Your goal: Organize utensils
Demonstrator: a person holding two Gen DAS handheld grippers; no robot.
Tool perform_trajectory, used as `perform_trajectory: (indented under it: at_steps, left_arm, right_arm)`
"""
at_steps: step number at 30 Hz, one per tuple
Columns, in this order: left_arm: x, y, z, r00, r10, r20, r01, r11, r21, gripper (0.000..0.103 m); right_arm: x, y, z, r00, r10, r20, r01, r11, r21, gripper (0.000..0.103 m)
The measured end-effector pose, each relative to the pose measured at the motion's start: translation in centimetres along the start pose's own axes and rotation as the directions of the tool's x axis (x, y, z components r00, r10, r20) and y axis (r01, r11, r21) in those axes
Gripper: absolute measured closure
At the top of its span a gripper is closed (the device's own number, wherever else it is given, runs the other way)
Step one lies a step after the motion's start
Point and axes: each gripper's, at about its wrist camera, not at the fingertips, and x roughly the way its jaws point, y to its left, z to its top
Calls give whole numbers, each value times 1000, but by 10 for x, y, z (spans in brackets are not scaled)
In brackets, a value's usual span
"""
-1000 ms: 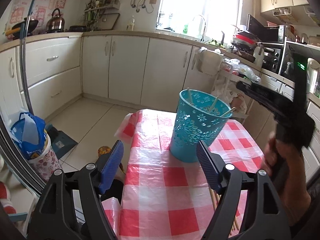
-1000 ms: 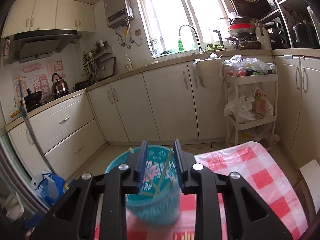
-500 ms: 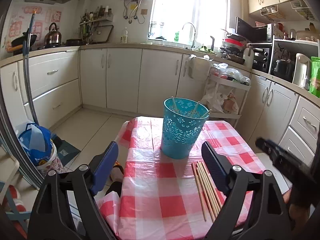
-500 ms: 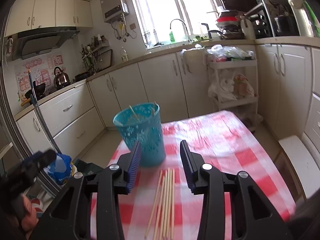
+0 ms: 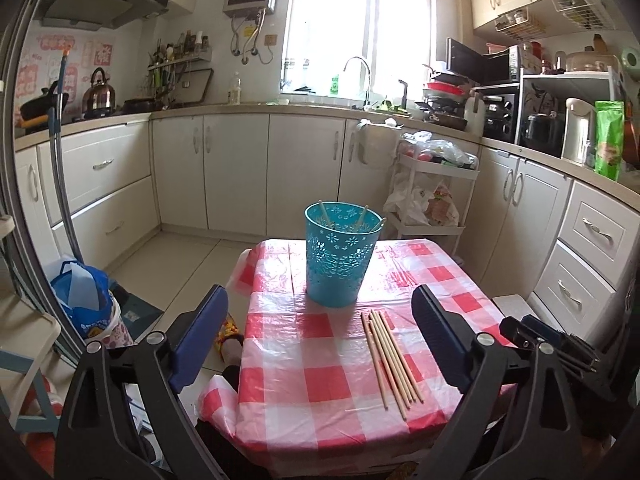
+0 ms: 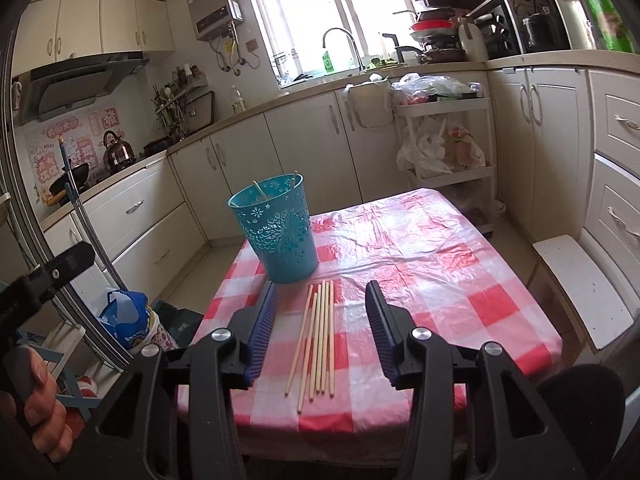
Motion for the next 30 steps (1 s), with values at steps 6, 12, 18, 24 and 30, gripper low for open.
perform_trajectory:
  at_steps: [6,12,18,24,30]
  left_arm:
    - [-17,2,0,1000,-2,11,2,1000,7,11]
    - [-19,18,-9,999,16,-28,-17,1000,-23,9]
    - [4,33,-28,992,36,-119,-43,998,-51,9]
    - [36,45,-47,978,51,-201,-67,995,-72,9]
    - [72,47,-63,961,50,-271,-71,995,-69,9]
  right_arm:
    - [-11,3,-7,1000,0,-17,0,1000,-8,55]
    - [5,8,-13,997,-6,-83,2,999,-51,55]
    - [76,1,-30,972,-45,-231,25,996,-88,68]
    - [143,-6,-36,948,-66,-312,35,994,-104,76]
    - [199,3,-31,928,-96,-360,39,986,-163,77]
